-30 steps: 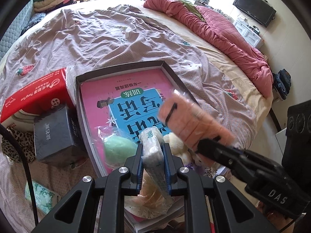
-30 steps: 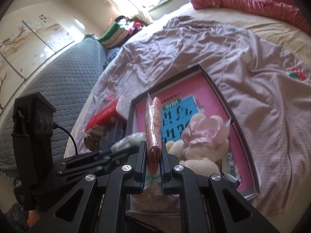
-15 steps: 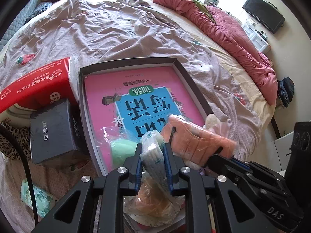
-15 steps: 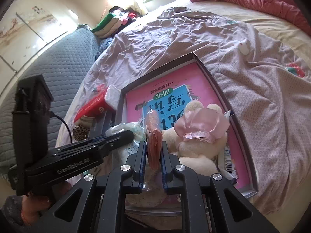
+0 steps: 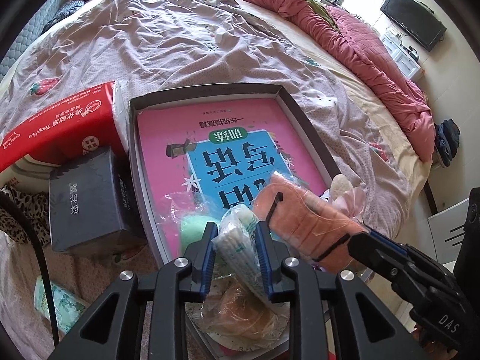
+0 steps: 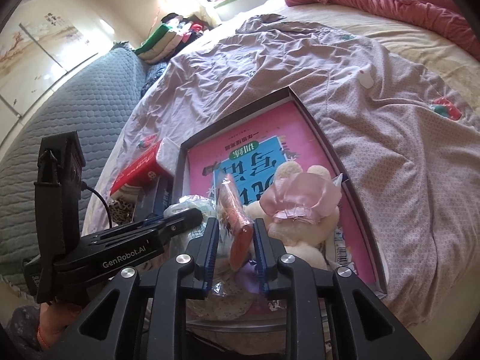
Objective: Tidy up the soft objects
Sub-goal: 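Open the left gripper over the tray while the right gripper releases the orange pack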
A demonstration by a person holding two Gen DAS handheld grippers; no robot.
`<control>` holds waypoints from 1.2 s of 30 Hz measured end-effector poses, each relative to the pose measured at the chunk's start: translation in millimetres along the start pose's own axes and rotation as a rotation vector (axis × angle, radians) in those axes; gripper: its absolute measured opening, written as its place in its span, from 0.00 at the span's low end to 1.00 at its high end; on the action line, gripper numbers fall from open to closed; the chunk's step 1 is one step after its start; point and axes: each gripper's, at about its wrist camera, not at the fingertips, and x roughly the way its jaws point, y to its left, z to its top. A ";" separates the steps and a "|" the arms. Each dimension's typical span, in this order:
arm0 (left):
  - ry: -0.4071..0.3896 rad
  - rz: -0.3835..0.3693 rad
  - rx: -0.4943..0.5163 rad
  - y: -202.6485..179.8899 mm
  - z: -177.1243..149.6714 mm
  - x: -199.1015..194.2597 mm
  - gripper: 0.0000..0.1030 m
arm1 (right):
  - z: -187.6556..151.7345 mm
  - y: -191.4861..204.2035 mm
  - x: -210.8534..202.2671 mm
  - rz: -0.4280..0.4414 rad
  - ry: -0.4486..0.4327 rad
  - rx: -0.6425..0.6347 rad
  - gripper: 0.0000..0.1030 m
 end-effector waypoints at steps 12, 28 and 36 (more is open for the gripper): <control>-0.008 0.051 0.034 -4.2 -1.5 -7.9 0.31 | 1.2 2.8 -4.9 -0.038 -0.013 -0.008 0.31; -0.072 0.072 0.075 -14.8 -3.0 -43.8 0.54 | 5.1 16.3 -24.7 -0.136 -0.085 -0.079 0.59; -0.098 0.089 0.075 -13.4 -11.0 -64.1 0.63 | 6.3 33.4 -36.3 -0.155 -0.123 -0.128 0.68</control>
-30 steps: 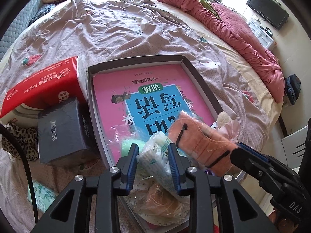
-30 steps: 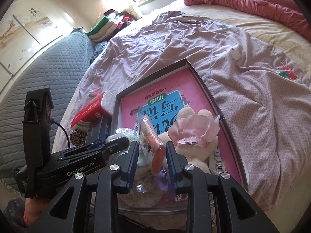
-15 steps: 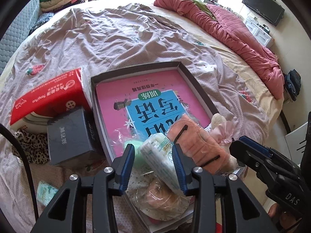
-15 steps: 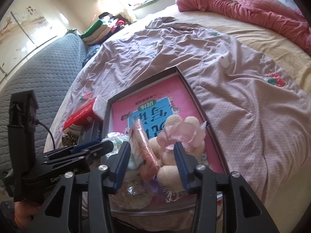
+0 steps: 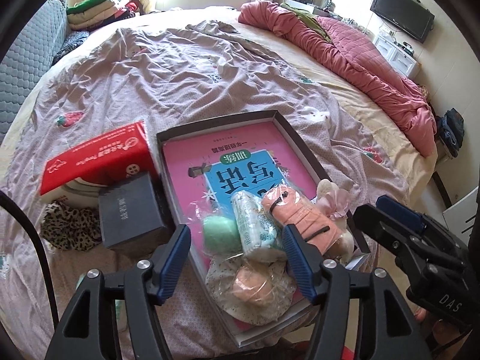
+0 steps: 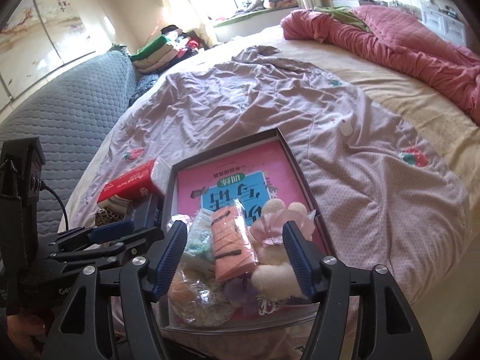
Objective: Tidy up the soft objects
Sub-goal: 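Open the left gripper over the tray while the right gripper releases the orange pack, then move both open grippers back toward the scrunchie and green tissue pack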
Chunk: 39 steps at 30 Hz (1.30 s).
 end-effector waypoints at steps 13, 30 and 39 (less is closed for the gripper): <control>-0.051 0.040 -0.036 22.0 -13.0 -42.4 0.71 | 2.6 41.2 -18.4 0.020 -0.036 -0.103 0.73; -0.123 0.140 -0.084 64.4 -36.7 -93.8 0.75 | -3.5 101.1 -34.4 0.076 -0.054 -0.220 0.73; -0.156 0.175 -0.135 97.0 -46.1 -118.0 0.75 | -11.8 142.4 -28.4 0.112 -0.032 -0.298 0.74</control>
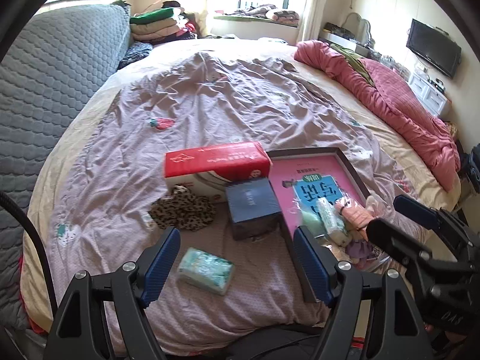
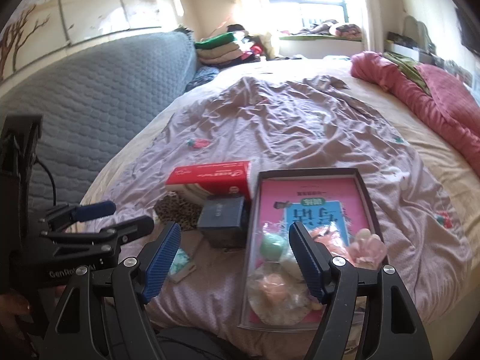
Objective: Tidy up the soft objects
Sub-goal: 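Move both open grippers back toward the scrunchie and green tissue pack, then grasp the leopard scrunchie with the left gripper while the right gripper grasps the green tissue pack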
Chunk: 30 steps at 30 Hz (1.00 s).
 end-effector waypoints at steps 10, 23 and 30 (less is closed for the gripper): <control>-0.010 0.021 -0.044 32.3 -5.8 -7.6 0.75 | -1.0 38.0 14.7 0.047 0.035 -0.073 0.74; 0.030 0.083 -0.174 113.3 -22.6 6.5 0.75 | -25.7 76.4 59.7 0.130 0.145 -0.162 0.74; 0.057 0.077 -0.197 133.4 -28.5 37.0 0.75 | -39.2 92.1 93.4 0.157 0.205 -0.243 0.75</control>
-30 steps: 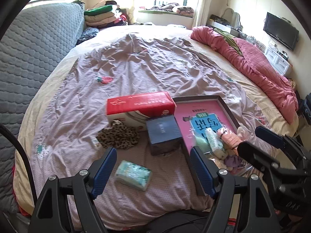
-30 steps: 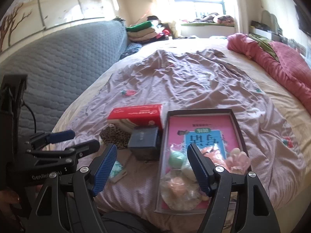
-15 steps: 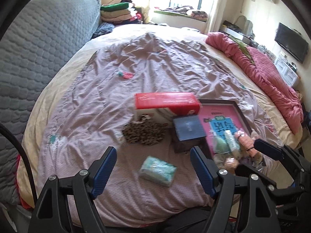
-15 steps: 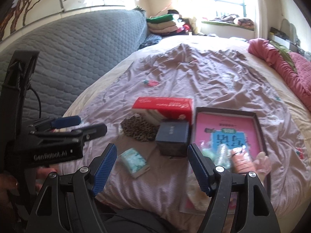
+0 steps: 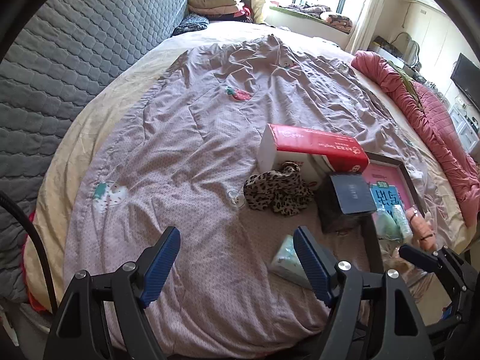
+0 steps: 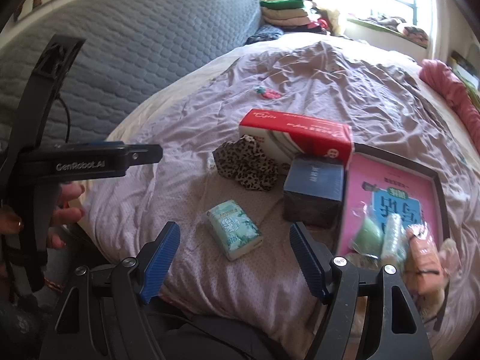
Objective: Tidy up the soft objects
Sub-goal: 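Grasp the leopard scrunchie with the left gripper while the right gripper grasps the green tissue pack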
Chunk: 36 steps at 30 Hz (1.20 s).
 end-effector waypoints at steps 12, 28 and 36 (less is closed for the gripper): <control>0.099 -0.079 0.035 -5.9 25.4 90.3 0.78 | 1.2 8.7 85.2 0.063 0.150 -0.182 0.75; 0.143 -0.132 0.095 -12.9 44.9 149.4 0.65 | 0.2 -13.1 157.0 0.133 0.244 -0.112 0.51; 0.142 -0.256 0.060 -18.3 42.6 144.2 0.06 | -1.1 -40.4 133.2 0.195 0.191 0.050 0.46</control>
